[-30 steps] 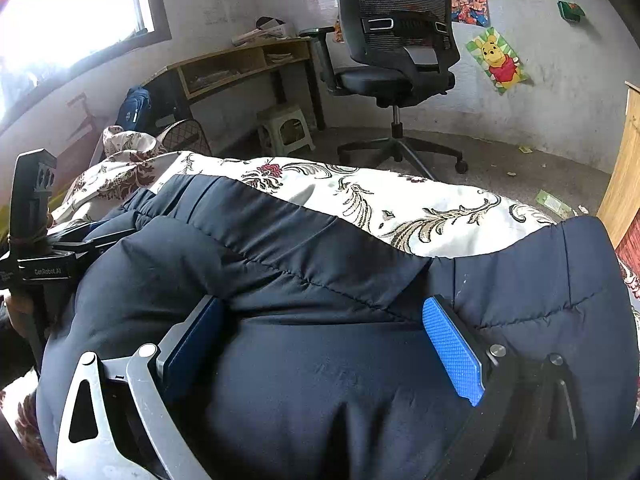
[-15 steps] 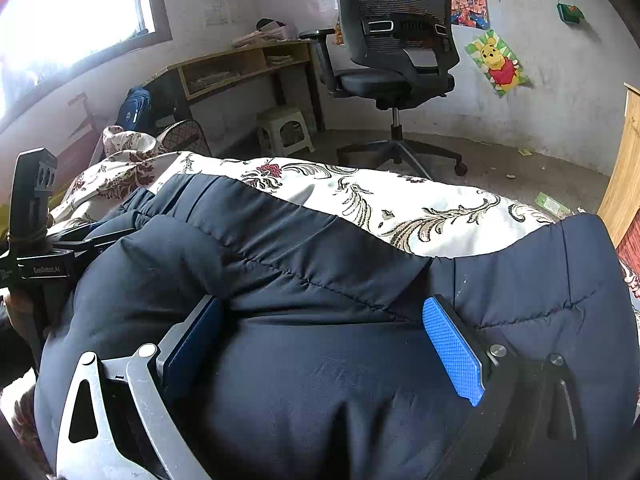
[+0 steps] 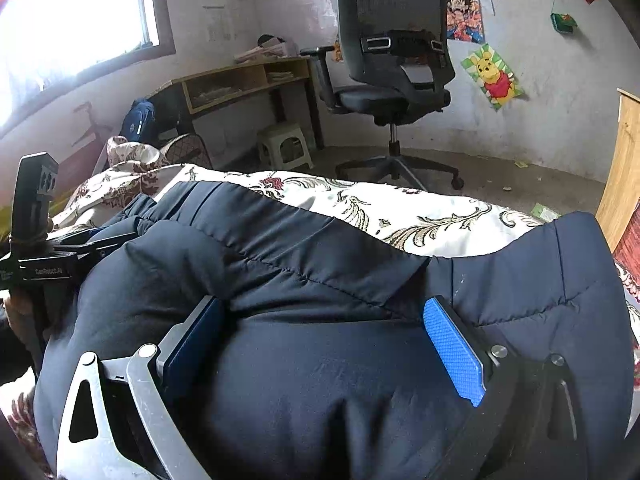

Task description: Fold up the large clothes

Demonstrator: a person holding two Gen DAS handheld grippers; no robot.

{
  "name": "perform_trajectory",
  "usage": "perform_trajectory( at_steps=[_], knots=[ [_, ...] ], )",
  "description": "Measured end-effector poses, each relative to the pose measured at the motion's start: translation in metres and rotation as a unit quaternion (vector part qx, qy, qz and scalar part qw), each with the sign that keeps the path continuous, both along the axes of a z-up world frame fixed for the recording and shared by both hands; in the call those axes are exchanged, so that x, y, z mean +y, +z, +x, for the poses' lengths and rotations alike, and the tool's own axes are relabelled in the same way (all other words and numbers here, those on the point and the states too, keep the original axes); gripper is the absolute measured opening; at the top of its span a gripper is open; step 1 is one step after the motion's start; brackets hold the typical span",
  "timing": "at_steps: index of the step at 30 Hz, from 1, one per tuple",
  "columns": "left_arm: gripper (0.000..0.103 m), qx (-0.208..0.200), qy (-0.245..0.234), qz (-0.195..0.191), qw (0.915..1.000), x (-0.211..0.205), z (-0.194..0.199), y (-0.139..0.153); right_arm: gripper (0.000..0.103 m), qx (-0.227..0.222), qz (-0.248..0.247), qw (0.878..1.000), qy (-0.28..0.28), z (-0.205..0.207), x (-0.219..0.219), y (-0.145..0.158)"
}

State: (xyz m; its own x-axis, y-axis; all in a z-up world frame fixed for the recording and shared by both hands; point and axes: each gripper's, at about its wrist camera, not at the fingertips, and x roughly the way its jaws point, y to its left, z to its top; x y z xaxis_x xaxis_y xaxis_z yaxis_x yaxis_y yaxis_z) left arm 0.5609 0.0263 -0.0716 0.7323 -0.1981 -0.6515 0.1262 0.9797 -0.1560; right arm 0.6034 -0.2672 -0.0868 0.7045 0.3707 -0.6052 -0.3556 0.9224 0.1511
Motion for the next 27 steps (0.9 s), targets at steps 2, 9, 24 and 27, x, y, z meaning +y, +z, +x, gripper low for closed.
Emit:
perform_trajectory(
  at_steps=[2, 9, 24, 27],
  knots=[
    [0.103, -0.003, 0.007, -0.001, 1.0, 0.001, -0.005, 0.002, 0.098, -0.008, 0.001, 1.0, -0.004, -0.004, -0.002, 0.003],
    [0.103, 0.021, 0.055, -0.053, 0.9969, 0.03, -0.026, 0.022, 0.098, -0.041, -0.022, 0.998, -0.036, -0.042, -0.015, 0.026],
    [0.103, 0.11, 0.11, -0.08, 0.9846, 0.132, -0.063, -0.012, 0.098, 0.032, -0.021, 0.991, -0.127, -0.07, -0.131, 0.031],
    [0.103, 0.122, 0.104, -0.105, 0.9815, 0.138, -0.058, -0.021, 0.098, 0.076, 0.023, 0.986, -0.145, -0.058, -0.159, 0.015]
  ],
)
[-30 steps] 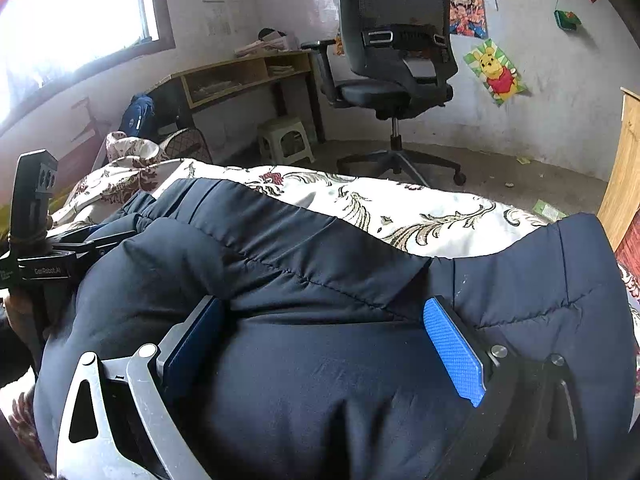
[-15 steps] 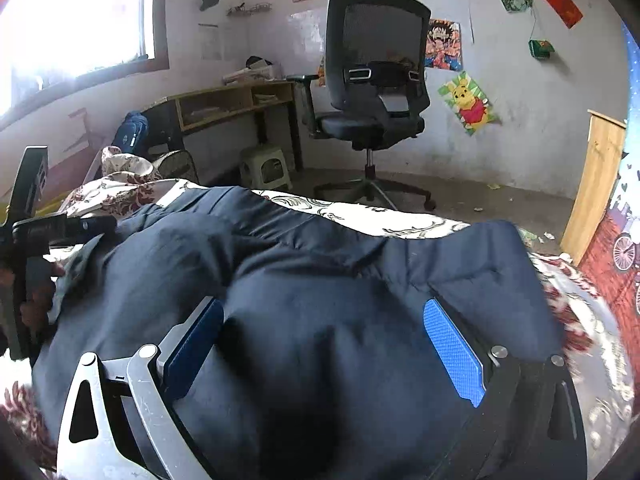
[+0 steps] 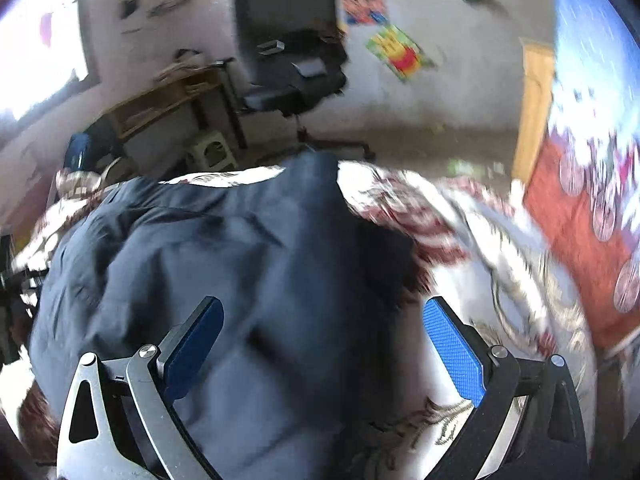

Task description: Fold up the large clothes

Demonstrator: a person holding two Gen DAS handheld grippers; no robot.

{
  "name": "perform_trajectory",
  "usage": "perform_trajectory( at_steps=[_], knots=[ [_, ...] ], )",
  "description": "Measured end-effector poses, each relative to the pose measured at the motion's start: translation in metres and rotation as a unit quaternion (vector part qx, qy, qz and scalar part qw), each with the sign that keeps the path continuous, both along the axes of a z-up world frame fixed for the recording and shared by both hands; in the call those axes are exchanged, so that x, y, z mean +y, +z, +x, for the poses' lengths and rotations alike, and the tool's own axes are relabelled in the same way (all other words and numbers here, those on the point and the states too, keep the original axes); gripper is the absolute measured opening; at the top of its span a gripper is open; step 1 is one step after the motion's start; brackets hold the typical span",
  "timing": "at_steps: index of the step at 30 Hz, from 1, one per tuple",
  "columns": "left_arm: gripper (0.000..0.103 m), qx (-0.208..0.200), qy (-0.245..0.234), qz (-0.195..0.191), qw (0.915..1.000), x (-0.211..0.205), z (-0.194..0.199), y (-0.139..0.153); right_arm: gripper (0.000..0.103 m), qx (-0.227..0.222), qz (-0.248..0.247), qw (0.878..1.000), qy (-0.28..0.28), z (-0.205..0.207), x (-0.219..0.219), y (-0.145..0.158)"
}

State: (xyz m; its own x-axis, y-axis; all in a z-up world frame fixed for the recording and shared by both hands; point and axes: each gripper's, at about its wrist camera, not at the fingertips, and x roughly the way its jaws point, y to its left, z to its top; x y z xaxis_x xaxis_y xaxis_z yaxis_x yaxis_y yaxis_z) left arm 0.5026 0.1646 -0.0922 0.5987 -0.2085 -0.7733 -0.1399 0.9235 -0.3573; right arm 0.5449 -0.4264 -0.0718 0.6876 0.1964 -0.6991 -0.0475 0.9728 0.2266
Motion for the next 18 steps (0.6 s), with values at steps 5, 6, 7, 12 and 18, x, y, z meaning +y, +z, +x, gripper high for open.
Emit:
perform_trajectory(
  at_steps=[5, 6, 7, 12, 18],
  knots=[
    [0.103, 0.023, -0.03, -0.032, 0.9988, 0.0, 0.013, -0.016, 0.098, 0.027, 0.048, 0.998, 0.003, 0.021, -0.02, -0.02],
    [0.103, 0.027, -0.033, -0.043, 0.9982, 0.003, 0.013, -0.018, 0.098, 0.028, 0.055, 0.998, 0.012, 0.025, -0.019, -0.022],
    [0.103, 0.033, -0.037, -0.06, 0.997, 0.006, 0.015, -0.022, 0.098, 0.034, 0.062, 0.997, 0.027, 0.032, -0.019, -0.025],
    [0.103, 0.058, -0.055, -0.115, 0.9901, 0.009, 0.026, -0.039, 0.102, 0.059, 0.068, 0.994, 0.067, 0.048, -0.003, -0.046],
    [0.103, 0.063, -0.076, -0.128, 0.9868, 0.002, 0.03, -0.044, 0.102, 0.043, 0.051, 0.995, 0.074, 0.042, 0.009, -0.055]
  ],
)
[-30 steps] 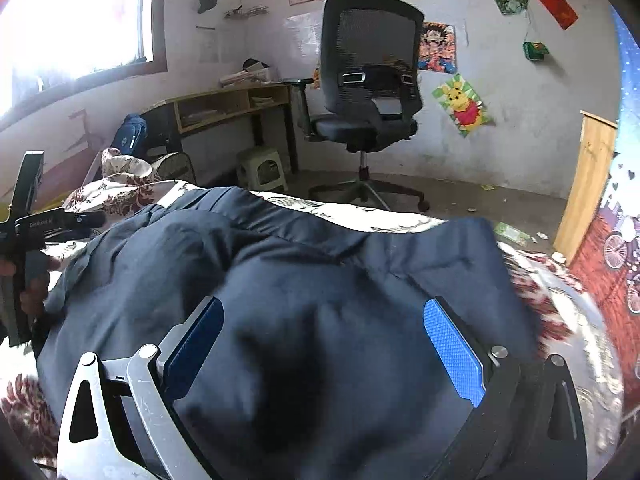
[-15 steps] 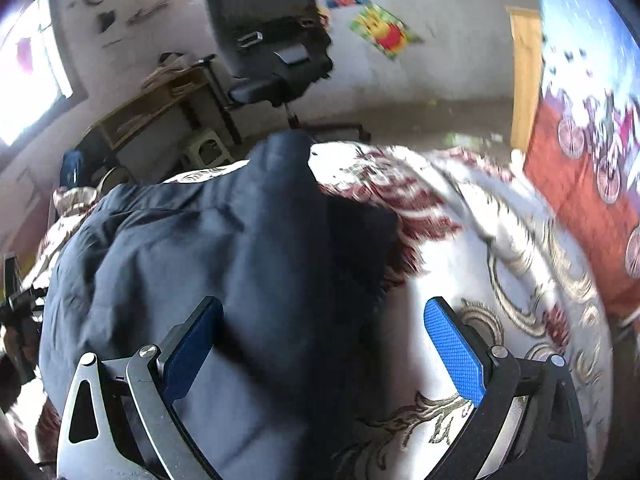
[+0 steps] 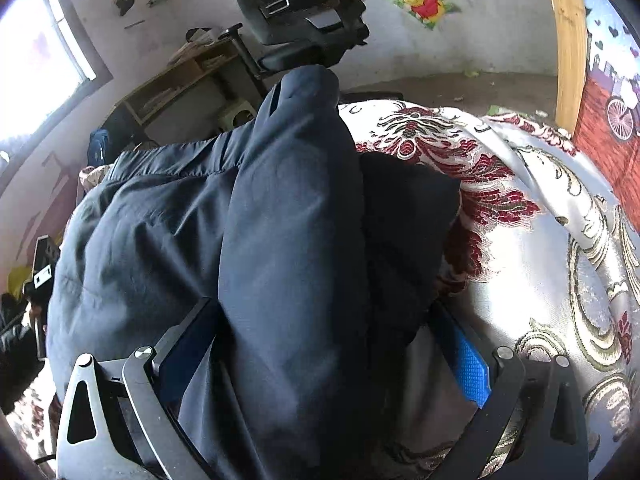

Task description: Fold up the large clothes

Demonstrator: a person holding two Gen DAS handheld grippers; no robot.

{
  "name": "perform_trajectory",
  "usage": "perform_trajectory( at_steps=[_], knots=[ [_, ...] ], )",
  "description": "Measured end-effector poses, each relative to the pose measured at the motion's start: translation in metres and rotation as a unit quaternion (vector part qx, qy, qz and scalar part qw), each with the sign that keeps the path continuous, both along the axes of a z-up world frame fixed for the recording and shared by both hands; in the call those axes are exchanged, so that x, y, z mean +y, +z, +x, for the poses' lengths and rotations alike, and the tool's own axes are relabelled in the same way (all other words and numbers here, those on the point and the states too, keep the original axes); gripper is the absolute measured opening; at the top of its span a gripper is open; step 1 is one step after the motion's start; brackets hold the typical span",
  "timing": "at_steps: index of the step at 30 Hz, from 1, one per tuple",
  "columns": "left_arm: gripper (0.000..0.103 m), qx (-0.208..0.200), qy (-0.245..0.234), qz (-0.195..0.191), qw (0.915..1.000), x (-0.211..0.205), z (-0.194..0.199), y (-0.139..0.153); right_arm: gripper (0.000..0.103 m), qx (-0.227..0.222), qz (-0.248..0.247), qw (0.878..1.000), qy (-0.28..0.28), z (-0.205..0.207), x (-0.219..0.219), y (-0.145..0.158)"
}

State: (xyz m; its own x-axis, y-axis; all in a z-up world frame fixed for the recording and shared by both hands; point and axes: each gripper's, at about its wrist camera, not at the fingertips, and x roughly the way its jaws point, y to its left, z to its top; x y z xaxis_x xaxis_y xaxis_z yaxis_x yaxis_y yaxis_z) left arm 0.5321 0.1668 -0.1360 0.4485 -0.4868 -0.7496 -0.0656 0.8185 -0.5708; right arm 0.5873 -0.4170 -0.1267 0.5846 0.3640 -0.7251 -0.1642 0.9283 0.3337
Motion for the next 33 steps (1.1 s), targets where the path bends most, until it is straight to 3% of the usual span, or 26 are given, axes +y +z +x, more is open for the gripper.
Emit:
perform_trajectory(
  at_steps=[4, 9, 17, 19, 22, 25, 33],
  knots=[
    [0.102, 0.004, -0.005, -0.008, 0.9999, -0.001, 0.001, -0.001, 0.102, 0.004, -0.005, 1.0, 0.0, -0.006, 0.0, 0.001],
    [0.083, 0.013, -0.006, -0.021, 0.9997, -0.005, 0.0, 0.002, 0.097, 0.002, -0.033, 0.999, -0.004, -0.008, 0.008, 0.008],
    [0.039, 0.017, 0.035, 0.021, 0.999, -0.02, -0.012, 0.033, 0.044, 0.011, 0.005, 1.0, 0.007, -0.021, 0.014, 0.019],
    [0.032, 0.01, 0.048, 0.047, 0.9977, -0.025, -0.016, 0.047, 0.028, 0.002, -0.001, 1.0, 0.006, -0.027, 0.019, 0.024],
    [0.024, -0.015, 0.052, 0.097, 0.9938, -0.037, -0.025, 0.07, 0.018, -0.012, -0.009, 1.0, -0.002, -0.036, 0.025, 0.038],
    [0.02, -0.044, 0.05, 0.13, 0.9892, -0.046, -0.037, 0.095, 0.015, -0.035, 0.0, 0.999, -0.003, -0.043, 0.03, 0.058],
    [0.018, -0.097, 0.06, 0.157, 0.981, -0.04, -0.06, 0.147, 0.013, -0.112, 0.019, 0.993, 0.032, -0.053, 0.072, 0.122]
  ],
)
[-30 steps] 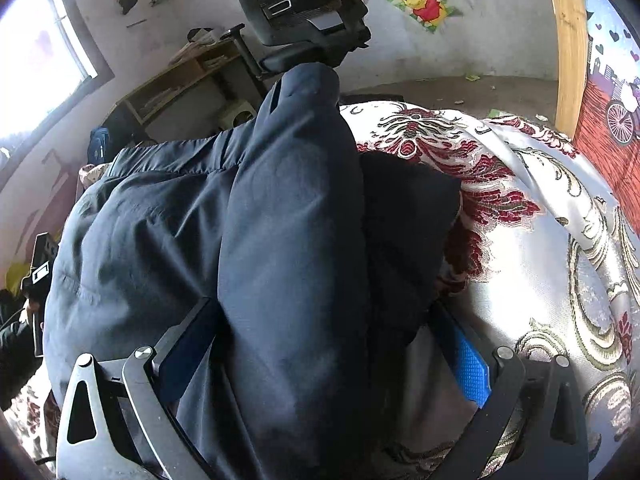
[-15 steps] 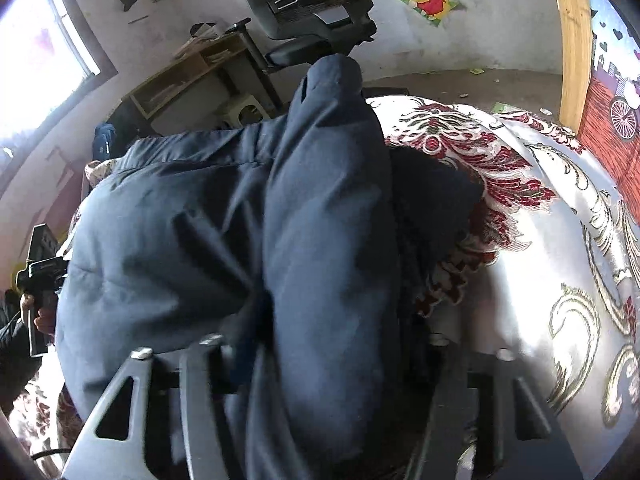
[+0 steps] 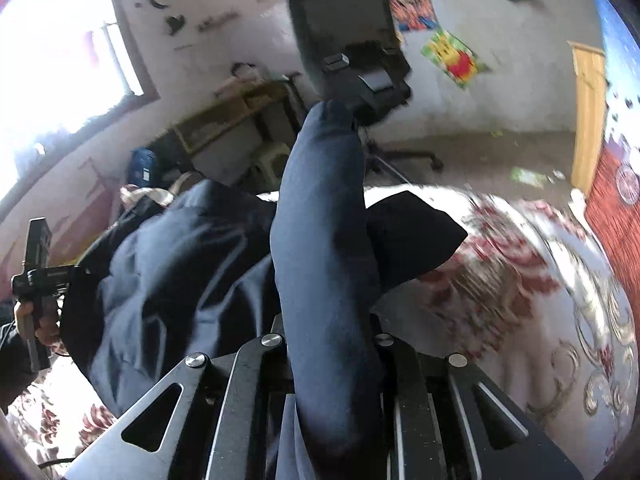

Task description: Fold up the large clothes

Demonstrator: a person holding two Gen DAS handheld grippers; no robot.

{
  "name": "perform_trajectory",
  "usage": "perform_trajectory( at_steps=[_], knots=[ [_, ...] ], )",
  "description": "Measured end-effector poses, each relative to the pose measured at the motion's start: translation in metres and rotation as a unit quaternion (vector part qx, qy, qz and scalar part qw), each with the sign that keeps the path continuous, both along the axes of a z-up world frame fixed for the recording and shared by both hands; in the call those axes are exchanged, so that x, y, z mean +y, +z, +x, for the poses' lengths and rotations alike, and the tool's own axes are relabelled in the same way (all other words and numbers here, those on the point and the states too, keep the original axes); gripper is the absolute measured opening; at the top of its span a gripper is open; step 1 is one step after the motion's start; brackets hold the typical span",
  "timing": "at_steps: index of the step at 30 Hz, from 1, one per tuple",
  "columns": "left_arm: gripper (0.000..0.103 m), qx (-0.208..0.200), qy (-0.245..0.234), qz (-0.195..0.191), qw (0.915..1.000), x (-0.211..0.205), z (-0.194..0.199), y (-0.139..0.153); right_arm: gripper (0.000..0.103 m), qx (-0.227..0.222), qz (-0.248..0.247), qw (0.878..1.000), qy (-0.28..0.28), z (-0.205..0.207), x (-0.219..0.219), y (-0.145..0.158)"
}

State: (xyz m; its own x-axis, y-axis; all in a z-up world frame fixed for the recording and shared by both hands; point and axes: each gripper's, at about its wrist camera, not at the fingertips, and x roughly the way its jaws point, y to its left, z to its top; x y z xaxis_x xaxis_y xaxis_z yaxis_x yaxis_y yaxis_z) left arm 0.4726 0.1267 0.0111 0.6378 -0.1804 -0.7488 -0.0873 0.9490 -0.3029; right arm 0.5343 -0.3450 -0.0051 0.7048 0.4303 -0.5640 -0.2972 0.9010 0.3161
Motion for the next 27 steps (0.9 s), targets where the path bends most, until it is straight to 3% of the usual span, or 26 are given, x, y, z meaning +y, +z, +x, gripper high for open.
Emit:
perform_trajectory(
  at_steps=[5, 11, 17, 23, 25, 27],
  knots=[
    [0.018, -0.015, 0.025, 0.026, 0.9992, 0.025, -0.008, 0.026, 0.013, -0.034, 0.016, 0.999, 0.029, 0.008, 0.036, 0.022],
    [0.018, -0.022, 0.055, 0.054, 0.9968, 0.051, -0.009, 0.039, 0.013, -0.043, 0.032, 0.998, 0.041, 0.027, 0.07, 0.014],
    [0.018, 0.01, 0.076, 0.055, 0.9955, 0.069, -0.001, -0.002, 0.014, 0.001, -0.002, 1.0, 0.023, 0.044, 0.092, -0.027],
    [0.023, 0.028, 0.089, 0.065, 0.9935, 0.072, -0.002, -0.029, 0.03, 0.034, -0.02, 0.999, -0.018, 0.05, 0.082, -0.045],
    [0.027, 0.039, 0.092, 0.072, 0.9924, 0.073, -0.002, -0.03, 0.055, 0.042, -0.033, 0.998, -0.019, 0.049, 0.084, -0.044],
    [0.033, 0.048, 0.1, 0.076, 0.9909, 0.073, -0.003, -0.031, 0.069, 0.043, -0.044, 0.998, -0.029, 0.044, 0.086, -0.044]
  ],
)
